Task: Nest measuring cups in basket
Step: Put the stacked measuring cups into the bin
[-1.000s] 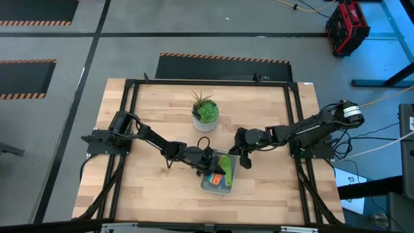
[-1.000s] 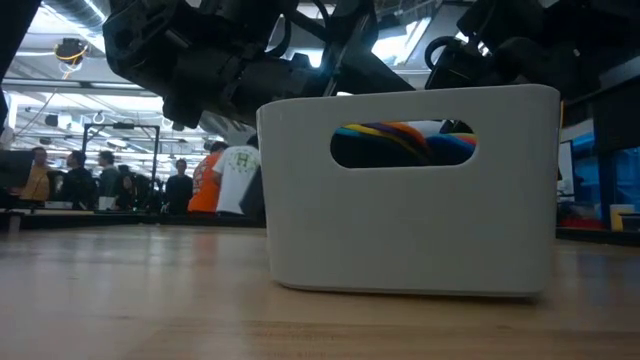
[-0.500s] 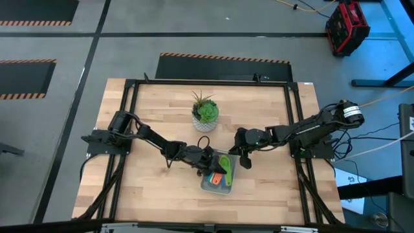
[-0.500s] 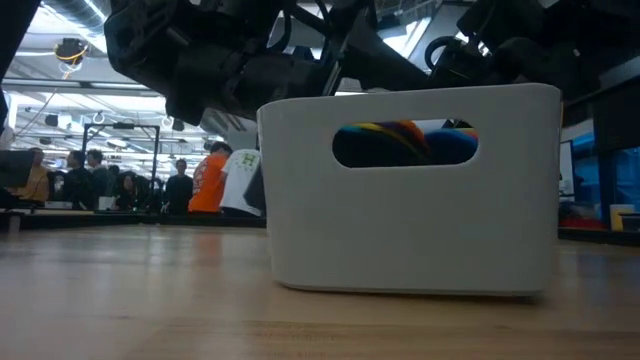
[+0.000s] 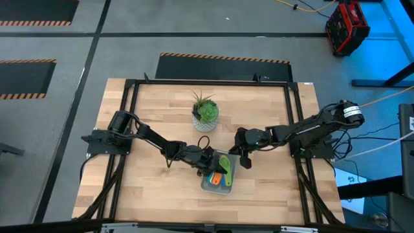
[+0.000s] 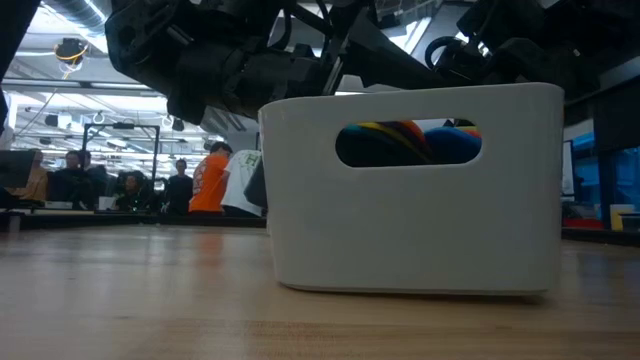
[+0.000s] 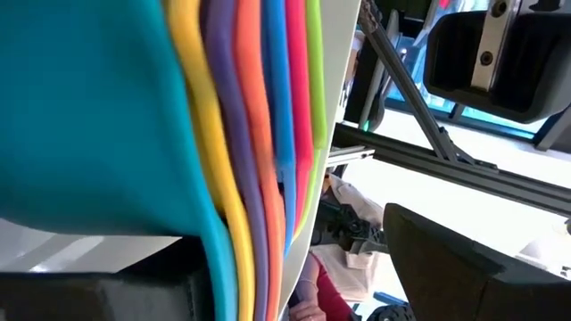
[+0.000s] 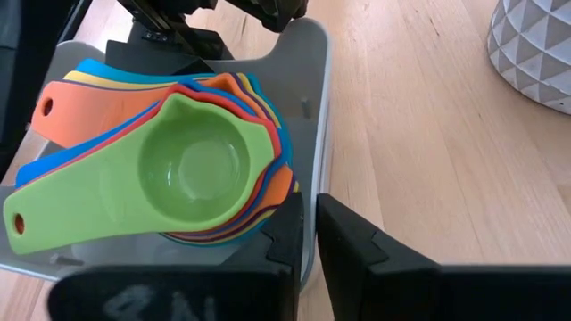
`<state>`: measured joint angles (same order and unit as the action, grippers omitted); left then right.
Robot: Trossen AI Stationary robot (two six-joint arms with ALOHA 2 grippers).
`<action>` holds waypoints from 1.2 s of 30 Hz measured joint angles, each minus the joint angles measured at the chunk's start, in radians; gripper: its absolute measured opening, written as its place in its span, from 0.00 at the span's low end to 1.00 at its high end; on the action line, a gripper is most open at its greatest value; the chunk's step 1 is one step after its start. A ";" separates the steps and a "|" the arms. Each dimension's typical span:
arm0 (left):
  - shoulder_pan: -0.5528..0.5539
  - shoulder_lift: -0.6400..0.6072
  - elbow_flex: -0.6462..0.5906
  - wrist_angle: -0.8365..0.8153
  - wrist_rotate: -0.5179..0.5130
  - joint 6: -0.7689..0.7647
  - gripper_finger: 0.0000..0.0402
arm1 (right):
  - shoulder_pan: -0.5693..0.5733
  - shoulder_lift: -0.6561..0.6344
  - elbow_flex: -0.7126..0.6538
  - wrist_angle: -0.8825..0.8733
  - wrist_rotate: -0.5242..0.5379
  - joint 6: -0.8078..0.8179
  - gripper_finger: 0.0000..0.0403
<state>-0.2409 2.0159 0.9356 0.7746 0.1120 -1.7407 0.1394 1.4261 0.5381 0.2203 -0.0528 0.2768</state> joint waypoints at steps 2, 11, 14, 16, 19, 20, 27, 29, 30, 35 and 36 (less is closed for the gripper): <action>0.000 0.000 0.000 0.000 0.000 -0.003 0.63 | 0.000 0.000 0.000 0.000 0.000 0.000 0.09; 0.001 -0.052 0.000 -0.131 0.002 0.003 0.63 | 0.001 0.000 0.000 0.002 0.000 0.000 0.09; 0.000 -0.058 -0.001 -0.141 0.004 -0.007 0.63 | 0.001 0.001 0.000 0.002 0.001 0.000 0.09; 0.000 -0.058 -0.001 -0.141 -0.005 -0.009 0.63 | 0.001 0.001 0.000 0.002 0.002 0.000 0.09; 0.000 -0.058 -0.001 -0.139 -0.023 -0.008 0.63 | 0.001 0.001 0.000 0.001 0.001 0.000 0.09; 0.000 -0.058 -0.001 -0.138 -0.025 -0.008 0.63 | 0.000 0.001 0.000 0.001 0.001 0.000 0.09; 0.002 -0.058 0.041 -0.179 -0.022 0.021 0.63 | 0.000 0.000 0.000 0.003 0.001 -0.001 0.09; 0.003 -0.058 0.056 -0.211 -0.017 0.024 0.63 | 0.000 0.000 0.000 0.004 0.000 -0.014 0.09; 0.003 -0.058 0.062 -0.223 -0.015 0.025 0.63 | 0.000 0.000 0.000 0.005 0.000 -0.019 0.09; 0.002 -0.058 0.066 -0.226 -0.025 0.033 0.63 | 0.000 0.000 0.000 0.007 0.000 -0.020 0.09; 0.002 -0.058 0.066 -0.225 -0.028 0.039 0.63 | 0.000 0.000 0.000 0.007 0.000 -0.020 0.09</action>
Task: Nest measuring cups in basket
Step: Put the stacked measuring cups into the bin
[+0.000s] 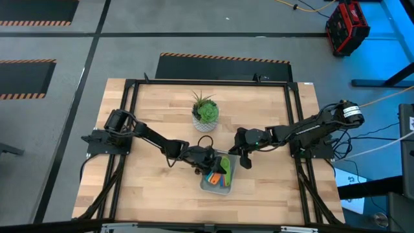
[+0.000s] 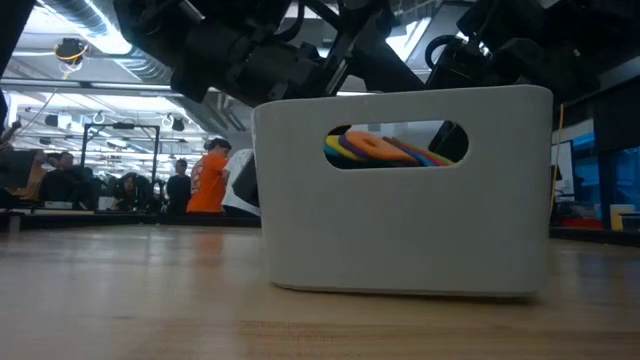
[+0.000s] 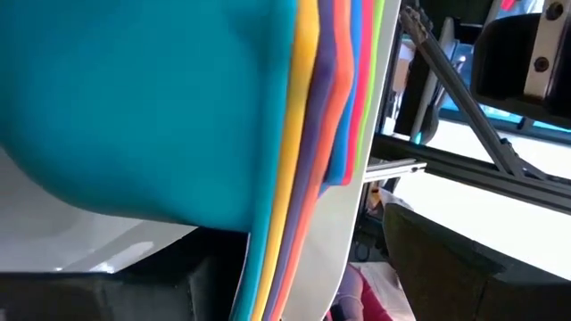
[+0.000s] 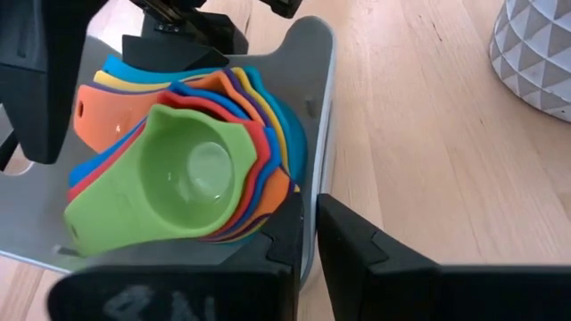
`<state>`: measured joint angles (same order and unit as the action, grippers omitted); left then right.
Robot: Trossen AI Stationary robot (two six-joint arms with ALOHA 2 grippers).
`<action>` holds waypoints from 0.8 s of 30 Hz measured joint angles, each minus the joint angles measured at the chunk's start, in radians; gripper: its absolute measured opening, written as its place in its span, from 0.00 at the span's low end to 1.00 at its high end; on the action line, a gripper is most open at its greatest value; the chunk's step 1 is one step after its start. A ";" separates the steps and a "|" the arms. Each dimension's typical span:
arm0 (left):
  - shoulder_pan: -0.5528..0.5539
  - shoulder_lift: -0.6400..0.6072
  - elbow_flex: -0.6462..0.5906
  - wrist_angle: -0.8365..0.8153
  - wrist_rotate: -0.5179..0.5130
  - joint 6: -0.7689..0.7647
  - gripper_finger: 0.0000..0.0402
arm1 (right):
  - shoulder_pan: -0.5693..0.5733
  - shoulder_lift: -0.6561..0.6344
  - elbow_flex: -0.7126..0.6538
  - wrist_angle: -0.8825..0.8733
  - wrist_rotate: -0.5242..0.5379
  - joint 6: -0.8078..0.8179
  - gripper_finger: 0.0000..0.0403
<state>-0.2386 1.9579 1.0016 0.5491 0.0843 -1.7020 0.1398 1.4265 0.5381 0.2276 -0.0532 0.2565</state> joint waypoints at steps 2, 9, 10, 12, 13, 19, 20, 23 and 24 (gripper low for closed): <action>0.000 -0.004 0.000 -0.005 -0.008 0.003 0.63 | 0.000 0.000 0.000 0.000 0.000 0.000 0.09; -0.001 -0.061 0.002 -0.116 -0.045 0.036 0.63 | -0.001 -0.001 0.000 -0.002 -0.003 -0.005 0.09; -0.002 -0.074 0.002 -0.161 -0.052 0.039 0.63 | 0.000 -0.001 0.000 0.000 -0.004 -0.007 0.09; -0.002 -0.092 0.000 -0.206 -0.062 0.047 0.63 | 0.000 -0.001 0.000 0.000 -0.004 -0.007 0.09; -0.003 -0.095 0.001 -0.209 -0.070 0.047 0.63 | 0.000 -0.001 0.000 0.000 -0.005 -0.007 0.09; -0.006 -0.097 0.002 -0.225 -0.070 0.036 0.63 | 0.000 -0.001 0.000 0.000 -0.003 -0.006 0.09; -0.007 -0.097 0.002 -0.232 -0.069 0.036 0.63 | 0.000 -0.001 0.000 0.000 -0.004 -0.006 0.09; -0.015 -0.097 0.002 -0.223 -0.066 0.029 0.63 | 0.000 -0.001 0.000 0.000 -0.002 -0.001 0.09; -0.019 -0.097 0.002 -0.226 -0.060 0.025 0.63 | 0.000 -0.001 0.000 0.000 -0.003 -0.001 0.09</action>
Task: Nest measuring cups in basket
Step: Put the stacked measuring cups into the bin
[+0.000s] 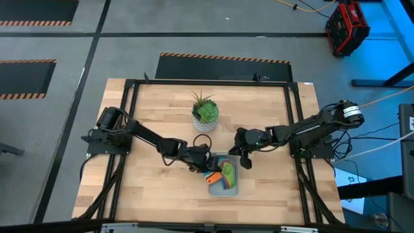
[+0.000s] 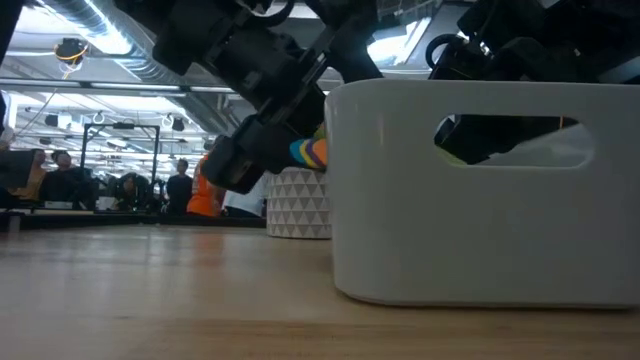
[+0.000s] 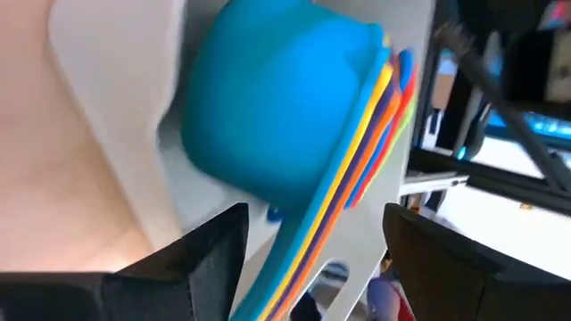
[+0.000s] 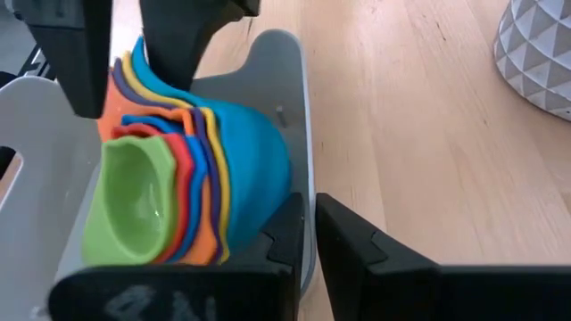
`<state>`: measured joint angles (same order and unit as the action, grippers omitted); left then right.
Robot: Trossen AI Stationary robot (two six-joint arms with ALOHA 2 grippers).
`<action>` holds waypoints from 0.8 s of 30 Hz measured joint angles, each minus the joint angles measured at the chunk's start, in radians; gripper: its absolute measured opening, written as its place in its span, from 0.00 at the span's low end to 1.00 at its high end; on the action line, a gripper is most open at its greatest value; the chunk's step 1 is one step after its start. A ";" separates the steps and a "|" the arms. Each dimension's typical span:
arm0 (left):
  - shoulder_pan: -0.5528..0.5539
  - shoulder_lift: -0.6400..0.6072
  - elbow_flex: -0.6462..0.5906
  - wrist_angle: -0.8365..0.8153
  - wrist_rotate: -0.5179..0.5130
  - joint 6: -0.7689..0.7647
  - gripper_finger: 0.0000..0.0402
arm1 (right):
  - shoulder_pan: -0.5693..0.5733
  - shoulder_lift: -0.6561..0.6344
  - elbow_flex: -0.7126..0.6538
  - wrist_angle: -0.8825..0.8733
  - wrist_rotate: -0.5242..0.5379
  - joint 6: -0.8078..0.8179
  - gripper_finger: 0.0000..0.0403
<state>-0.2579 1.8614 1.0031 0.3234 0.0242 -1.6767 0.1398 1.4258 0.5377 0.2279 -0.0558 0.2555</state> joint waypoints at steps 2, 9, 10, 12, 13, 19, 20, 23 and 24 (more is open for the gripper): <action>-0.008 0.000 0.000 -0.013 0.021 -0.018 0.63 | 0.000 0.000 0.000 0.000 0.001 0.000 0.09; -0.018 -0.002 0.002 -0.037 0.030 -0.021 0.63 | 0.000 0.000 0.000 0.001 0.001 0.001 0.08; -0.018 -0.002 0.002 -0.037 0.037 -0.021 0.63 | 0.000 0.000 0.000 0.001 0.001 0.001 0.08; -0.018 -0.002 0.002 -0.038 0.041 -0.021 0.63 | 0.000 0.000 0.000 0.001 0.001 0.001 0.08; -0.018 -0.002 0.002 -0.038 0.044 -0.021 0.63 | 0.000 0.000 0.000 0.001 0.001 0.001 0.08; -0.014 -0.002 0.002 -0.040 0.098 -0.021 0.63 | 0.000 0.000 0.000 0.000 0.002 0.001 0.08; -0.014 -0.002 0.002 -0.040 0.099 -0.020 0.63 | 0.000 0.000 0.000 0.000 0.002 0.001 0.08; -0.006 -0.021 0.001 -0.071 0.102 -0.015 0.63 | 0.000 0.000 0.000 0.000 0.002 0.001 0.08; -0.003 -0.030 0.001 -0.085 0.102 -0.007 0.63 | 0.000 0.000 0.000 0.000 0.002 0.001 0.08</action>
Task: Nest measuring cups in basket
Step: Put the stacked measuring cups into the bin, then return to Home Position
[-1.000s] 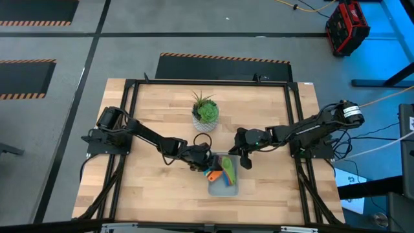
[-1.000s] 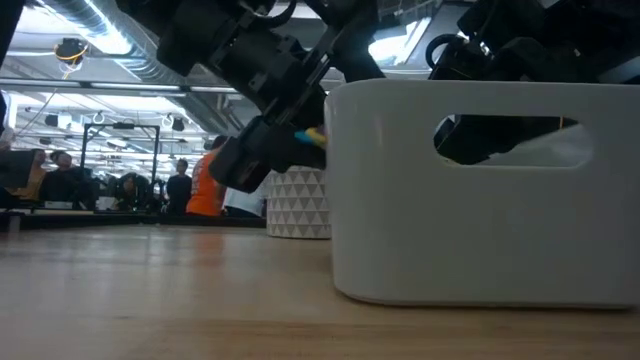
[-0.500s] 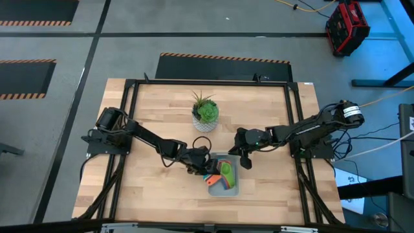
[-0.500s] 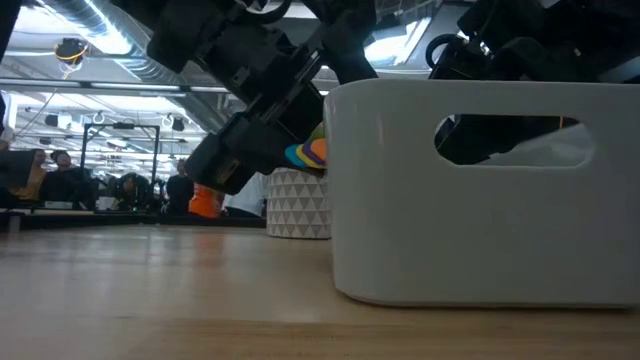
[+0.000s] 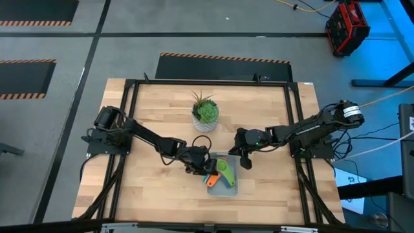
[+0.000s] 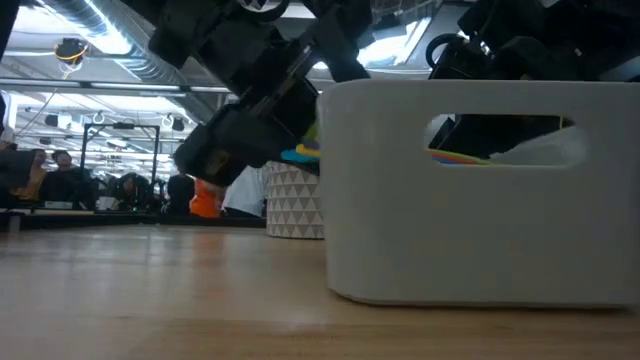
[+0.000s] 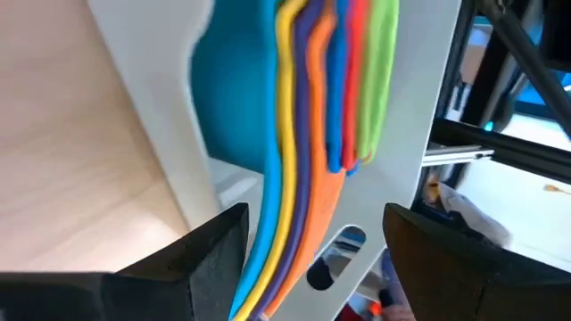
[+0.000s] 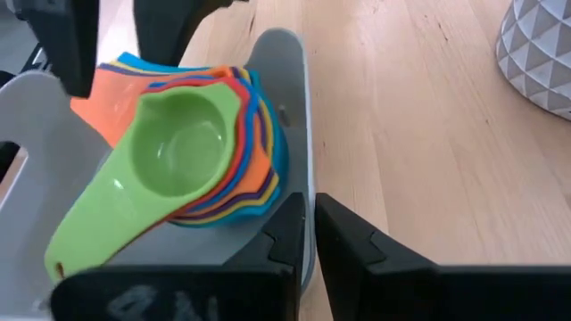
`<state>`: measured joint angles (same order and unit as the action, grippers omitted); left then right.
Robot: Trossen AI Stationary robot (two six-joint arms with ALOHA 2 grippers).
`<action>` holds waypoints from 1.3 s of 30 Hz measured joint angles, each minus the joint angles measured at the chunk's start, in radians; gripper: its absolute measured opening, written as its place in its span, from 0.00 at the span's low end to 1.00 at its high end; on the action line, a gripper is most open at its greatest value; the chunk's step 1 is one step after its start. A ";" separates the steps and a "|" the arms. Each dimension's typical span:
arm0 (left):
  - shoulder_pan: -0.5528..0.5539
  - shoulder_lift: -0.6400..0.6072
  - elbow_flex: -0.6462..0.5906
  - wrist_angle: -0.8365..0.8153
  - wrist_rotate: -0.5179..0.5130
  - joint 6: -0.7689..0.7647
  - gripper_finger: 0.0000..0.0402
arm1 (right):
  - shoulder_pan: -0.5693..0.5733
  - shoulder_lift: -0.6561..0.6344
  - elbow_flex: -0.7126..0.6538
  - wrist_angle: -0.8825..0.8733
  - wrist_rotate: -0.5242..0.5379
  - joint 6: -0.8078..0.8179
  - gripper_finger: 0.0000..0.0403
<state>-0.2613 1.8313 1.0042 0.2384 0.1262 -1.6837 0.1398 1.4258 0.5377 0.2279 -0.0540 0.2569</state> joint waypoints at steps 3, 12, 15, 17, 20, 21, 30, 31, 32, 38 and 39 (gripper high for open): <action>0.008 -0.039 0.000 -0.080 -0.021 0.024 0.63 | 0.000 0.000 0.000 0.000 0.001 0.000 0.08; 0.005 -0.095 -0.001 -0.176 -0.022 0.045 0.63 | 0.000 0.000 0.000 0.003 0.000 0.000 0.08; 0.004 -0.097 -0.001 -0.206 -0.008 0.046 0.63 | 0.000 0.000 0.000 0.003 0.000 -0.003 0.08; 0.005 -0.112 -0.003 -0.211 -0.008 0.072 0.63 | 0.000 0.000 0.000 0.004 0.000 -0.006 0.08; 0.018 -0.157 -0.001 -0.216 -0.006 0.174 0.63 | 0.000 0.000 0.000 0.004 0.001 -0.003 0.08; 0.023 -0.170 -0.001 -0.213 -0.009 0.209 0.63 | 0.000 0.000 0.000 0.004 0.000 -0.004 0.08; 0.096 -0.370 0.000 -0.325 -0.137 0.537 0.63 | 0.000 0.001 0.000 0.010 0.000 -0.007 0.15; 0.104 -0.397 0.000 -0.362 -0.149 0.566 0.63 | 0.000 0.001 0.000 0.010 0.000 -0.006 0.17; 0.113 -0.420 -0.001 -0.380 -0.157 0.591 0.63 | 0.000 0.001 0.000 0.009 0.000 -0.005 0.18; 0.154 -0.546 -0.001 -0.452 -0.202 0.799 0.63 | 0.000 -0.003 0.000 0.023 0.000 -0.001 0.20; 0.157 -0.568 -0.001 -0.458 -0.215 0.837 0.63 | 0.000 -0.007 0.000 0.030 0.000 -0.001 0.21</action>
<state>-0.1041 1.2634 1.0035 -0.2193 -0.0890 -0.8465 0.1398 1.4187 0.5373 0.2580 -0.0536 0.2562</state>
